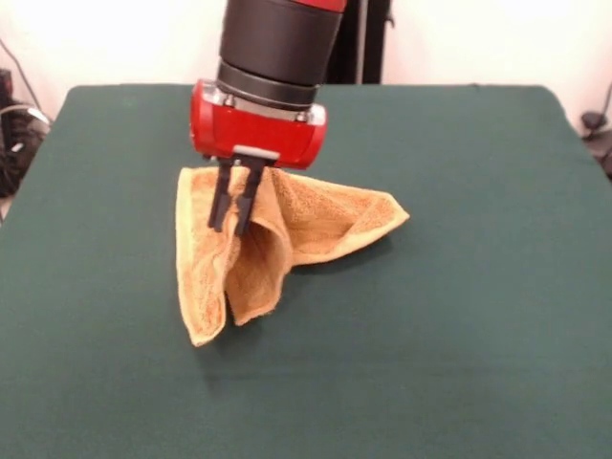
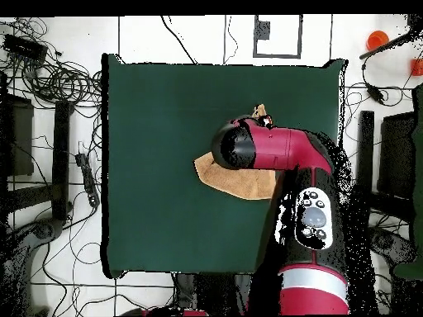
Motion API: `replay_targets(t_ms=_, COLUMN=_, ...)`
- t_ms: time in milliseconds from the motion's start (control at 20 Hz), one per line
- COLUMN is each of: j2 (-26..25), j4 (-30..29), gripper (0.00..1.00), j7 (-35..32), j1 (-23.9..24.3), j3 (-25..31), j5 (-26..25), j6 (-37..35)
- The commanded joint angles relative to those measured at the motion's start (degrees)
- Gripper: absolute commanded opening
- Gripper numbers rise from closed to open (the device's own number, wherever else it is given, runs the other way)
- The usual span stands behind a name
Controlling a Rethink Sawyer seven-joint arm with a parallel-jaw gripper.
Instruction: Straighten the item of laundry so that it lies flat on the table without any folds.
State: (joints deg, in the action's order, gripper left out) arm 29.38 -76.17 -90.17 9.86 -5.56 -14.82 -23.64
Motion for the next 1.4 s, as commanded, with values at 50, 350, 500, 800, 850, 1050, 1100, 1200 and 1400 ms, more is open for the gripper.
replay_targets(t_ms=50, j2=-1.0, j4=2.2, gripper=0.0, j7=-1.3, j1=0.2, j3=3.0, j5=-1.4, j6=-5.0)
replay_targets(t_ms=350, j2=-0.8, j4=3.2, gripper=0.0, j7=-0.4, j1=0.7, j3=3.7, j5=-1.4, j6=-6.3)
replay_targets(t_ms=500, j2=-1.0, j4=4.4, gripper=0.0, j7=-0.4, j1=0.6, j3=3.9, j5=-0.9, j6=-7.5)
replay_targets(t_ms=800, j2=-1.9, j4=6.2, gripper=0.0, j7=-1.7, j1=-0.3, j3=3.5, j5=-0.7, j6=-8.8)
replay_targets(t_ms=850, j2=-1.9, j4=6.7, gripper=0.0, j7=-1.7, j1=-0.4, j3=3.4, j5=-0.6, j6=-9.5)
replay_targets(t_ms=1050, j2=-2.5, j4=7.9, gripper=0.0, j7=-1.6, j1=-0.5, j3=3.4, j5=-1.1, j6=-9.6)
replay_targets(t_ms=1100, j2=-2.7, j4=8.0, gripper=0.0, j7=-1.8, j1=-0.6, j3=3.2, j5=-1.2, j6=-9.3)
replay_targets(t_ms=1200, j2=-2.9, j4=8.3, gripper=0.0, j7=-1.5, j1=-0.6, j3=3.4, j5=-1.4, j6=-9.4)
replay_targets(t_ms=1400, j2=-3.6, j4=8.3, gripper=0.0, j7=-2.0, j1=-0.6, j3=3.6, j5=-1.2, j6=-8.9)
